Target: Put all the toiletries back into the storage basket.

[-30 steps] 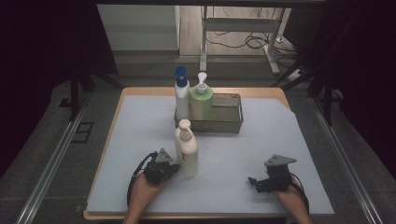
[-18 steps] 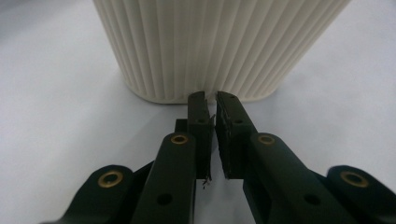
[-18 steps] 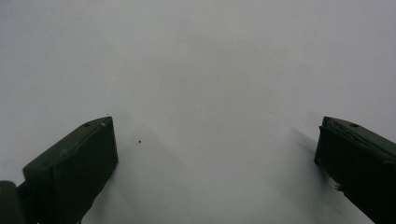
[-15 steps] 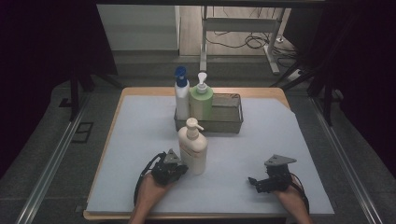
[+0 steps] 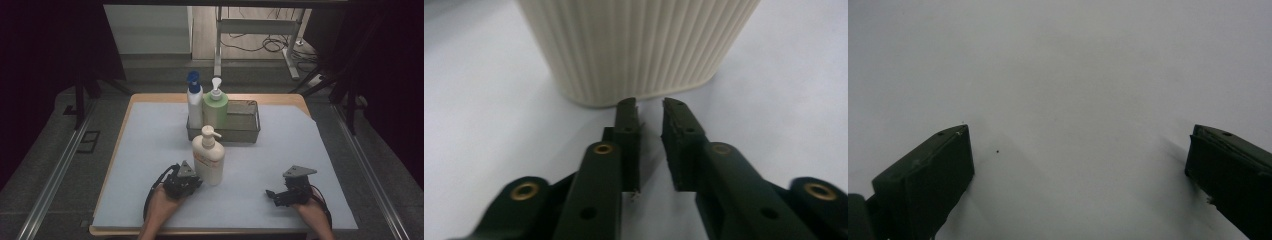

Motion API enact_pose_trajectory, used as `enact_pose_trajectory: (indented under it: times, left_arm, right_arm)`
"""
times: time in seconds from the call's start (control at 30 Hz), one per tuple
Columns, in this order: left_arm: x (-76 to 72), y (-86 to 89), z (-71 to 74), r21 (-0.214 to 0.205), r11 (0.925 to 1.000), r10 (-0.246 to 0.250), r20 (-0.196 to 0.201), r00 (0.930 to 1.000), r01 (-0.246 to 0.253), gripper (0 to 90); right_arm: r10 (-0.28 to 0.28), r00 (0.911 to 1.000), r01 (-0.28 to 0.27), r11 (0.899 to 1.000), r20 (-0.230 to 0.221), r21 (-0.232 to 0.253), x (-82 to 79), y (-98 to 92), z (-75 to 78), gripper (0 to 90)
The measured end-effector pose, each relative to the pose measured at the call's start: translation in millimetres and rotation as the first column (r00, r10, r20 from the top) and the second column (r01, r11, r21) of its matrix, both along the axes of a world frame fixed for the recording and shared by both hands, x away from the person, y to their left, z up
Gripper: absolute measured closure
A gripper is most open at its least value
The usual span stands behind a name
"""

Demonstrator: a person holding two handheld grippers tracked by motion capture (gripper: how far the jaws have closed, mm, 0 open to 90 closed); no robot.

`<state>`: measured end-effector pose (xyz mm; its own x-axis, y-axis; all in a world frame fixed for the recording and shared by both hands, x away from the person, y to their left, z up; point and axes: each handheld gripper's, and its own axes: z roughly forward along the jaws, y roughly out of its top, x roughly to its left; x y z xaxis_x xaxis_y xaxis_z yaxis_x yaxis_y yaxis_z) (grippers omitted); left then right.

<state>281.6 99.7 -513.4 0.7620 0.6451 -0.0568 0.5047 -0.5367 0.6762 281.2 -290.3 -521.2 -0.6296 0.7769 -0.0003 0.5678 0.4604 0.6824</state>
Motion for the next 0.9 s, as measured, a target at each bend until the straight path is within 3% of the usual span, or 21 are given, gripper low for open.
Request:
enact_pose_trajectory:
  times: [0.37,0.53,0.67,0.9]
  left_arm:
    - [-6.5,18.9,2.2,-0.002,0.9978,0.067,0.029,0.9974,-0.067,48.1]
    - [-7.9,28.5,0.9,-0.018,0.9925,0.122,0.023,0.9923,-0.121,28.3]
    - [-7.8,36.6,-1.4,-0.015,0.9879,0.155,0.022,0.9877,-0.154,13.7]
    - [-7.8,45.1,-9.9,0.014,0.9829,0.183,0.030,0.9826,-0.184,12.3]
  right_arm:
    - [0.000,1.0000,0.000,1.000,-0.008,0.005,0.4,-0.4,0.7,0.0]
    - [0.007,1.0000,-0.007,1.000,-0.006,0.014,-0.2,-0.4,1.5,0.0]
    - [0.026,0.9994,-0.026,0.999,0.022,0.035,-2.3,0.9,4.4,0.0]
    - [0.048,0.9981,-0.050,0.998,0.038,0.045,-5.4,5.6,9.8,0.0]
